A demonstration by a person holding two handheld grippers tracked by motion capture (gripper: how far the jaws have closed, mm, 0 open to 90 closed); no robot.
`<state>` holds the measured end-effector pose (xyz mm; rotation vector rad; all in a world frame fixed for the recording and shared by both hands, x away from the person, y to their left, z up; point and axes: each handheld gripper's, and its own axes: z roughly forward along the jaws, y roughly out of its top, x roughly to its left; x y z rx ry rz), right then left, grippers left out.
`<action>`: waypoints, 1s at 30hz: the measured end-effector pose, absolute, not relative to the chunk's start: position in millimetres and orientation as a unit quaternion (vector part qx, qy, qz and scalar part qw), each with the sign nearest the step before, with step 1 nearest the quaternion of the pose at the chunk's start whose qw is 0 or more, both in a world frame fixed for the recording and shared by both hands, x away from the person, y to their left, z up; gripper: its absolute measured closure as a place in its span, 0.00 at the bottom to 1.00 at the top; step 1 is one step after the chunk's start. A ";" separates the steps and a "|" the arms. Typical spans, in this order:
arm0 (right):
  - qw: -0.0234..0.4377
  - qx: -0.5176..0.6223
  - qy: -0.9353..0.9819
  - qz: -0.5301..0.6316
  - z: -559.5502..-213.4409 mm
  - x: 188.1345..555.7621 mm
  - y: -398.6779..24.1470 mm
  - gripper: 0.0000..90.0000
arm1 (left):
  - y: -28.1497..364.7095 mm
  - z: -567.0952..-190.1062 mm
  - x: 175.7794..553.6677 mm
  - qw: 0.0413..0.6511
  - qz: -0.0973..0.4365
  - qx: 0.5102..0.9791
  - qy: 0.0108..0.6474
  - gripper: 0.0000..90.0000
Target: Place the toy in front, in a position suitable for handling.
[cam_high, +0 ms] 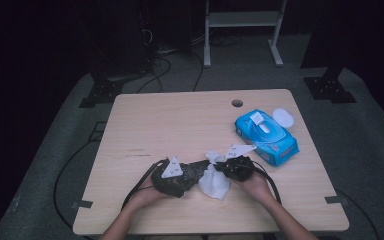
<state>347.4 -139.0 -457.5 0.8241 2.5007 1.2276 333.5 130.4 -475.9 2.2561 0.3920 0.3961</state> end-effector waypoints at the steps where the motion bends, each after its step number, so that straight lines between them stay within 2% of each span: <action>1: 0.117 0.279 0.855 0.420 -457.4 346.0 -137.5 0.96 | 130.3 -475.6 333.6 0.397 0.157 0.891 0.154 0.26; 9: 0.106 0.242 0.862 0.432 -454.6 337.9 -111.8 0.96 | 130.8 -476.4 334.3 0.394 0.159 0.891 0.157 0.26; 21: 0.126 0.290 0.855 0.410 -457.6 353.1 -149.7 0.96 | 132.3 -475.9 335.3 0.398 0.156 0.890 0.158 0.26; 30: 0.120 0.291 0.853 0.416 -456.1 369.7 -128.7 0.96 | 132.3 -475.7 335.2 0.398 0.159 0.891 0.149 0.26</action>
